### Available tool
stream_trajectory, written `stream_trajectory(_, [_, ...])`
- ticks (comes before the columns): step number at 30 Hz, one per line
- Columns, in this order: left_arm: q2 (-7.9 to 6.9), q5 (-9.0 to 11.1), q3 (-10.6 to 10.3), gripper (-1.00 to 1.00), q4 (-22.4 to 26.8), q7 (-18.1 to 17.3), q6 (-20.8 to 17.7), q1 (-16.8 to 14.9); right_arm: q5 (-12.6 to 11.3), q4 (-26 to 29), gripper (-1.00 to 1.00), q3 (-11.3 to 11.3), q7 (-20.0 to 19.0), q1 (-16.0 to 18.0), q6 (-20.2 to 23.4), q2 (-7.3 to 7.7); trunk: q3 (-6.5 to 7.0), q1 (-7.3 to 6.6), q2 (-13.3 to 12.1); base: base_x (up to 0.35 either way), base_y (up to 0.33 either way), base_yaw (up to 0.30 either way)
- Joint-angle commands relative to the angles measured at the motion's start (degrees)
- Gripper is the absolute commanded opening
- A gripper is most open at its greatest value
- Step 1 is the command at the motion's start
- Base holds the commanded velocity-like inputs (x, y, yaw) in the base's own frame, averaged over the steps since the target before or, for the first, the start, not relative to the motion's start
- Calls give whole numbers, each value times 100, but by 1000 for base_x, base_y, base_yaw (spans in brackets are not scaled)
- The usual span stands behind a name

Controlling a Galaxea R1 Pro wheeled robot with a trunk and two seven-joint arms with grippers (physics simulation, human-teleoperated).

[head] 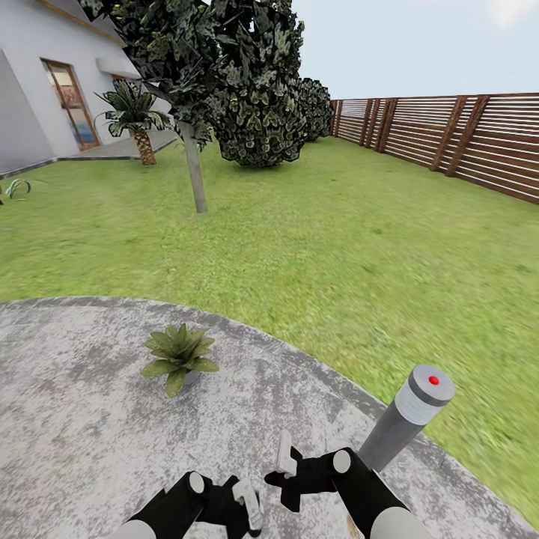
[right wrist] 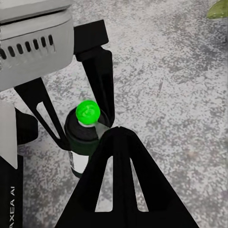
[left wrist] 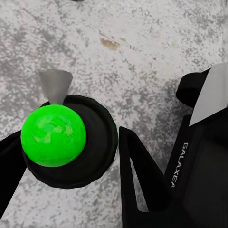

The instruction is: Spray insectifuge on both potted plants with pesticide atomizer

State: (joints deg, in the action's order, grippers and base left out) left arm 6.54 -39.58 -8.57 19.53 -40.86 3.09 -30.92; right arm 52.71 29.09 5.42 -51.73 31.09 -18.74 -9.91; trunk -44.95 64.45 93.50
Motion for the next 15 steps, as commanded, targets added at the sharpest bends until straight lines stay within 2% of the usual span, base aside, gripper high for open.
stream_trajectory(1, [3, -16, 4, -100, 8, -10, 37, -2, 46, 4, -100, 48, -30, 3, -24, -9, -5, 0, 2, 0, 0, 0])
stream_trajectory(11, [82, 56, 4, -100, 16, -15, 42, -19, 46, 0, -100, 48, -30, 3, -24, -9, -5, 0, 2, 0, 0, 0])
stream_trajectory(15, [84, 158, 4, -100, 21, -29, 56, -35, 46, 0, -100, 51, -30, 3, -24, -9, -5, 0, 2, 0, 0, 0])
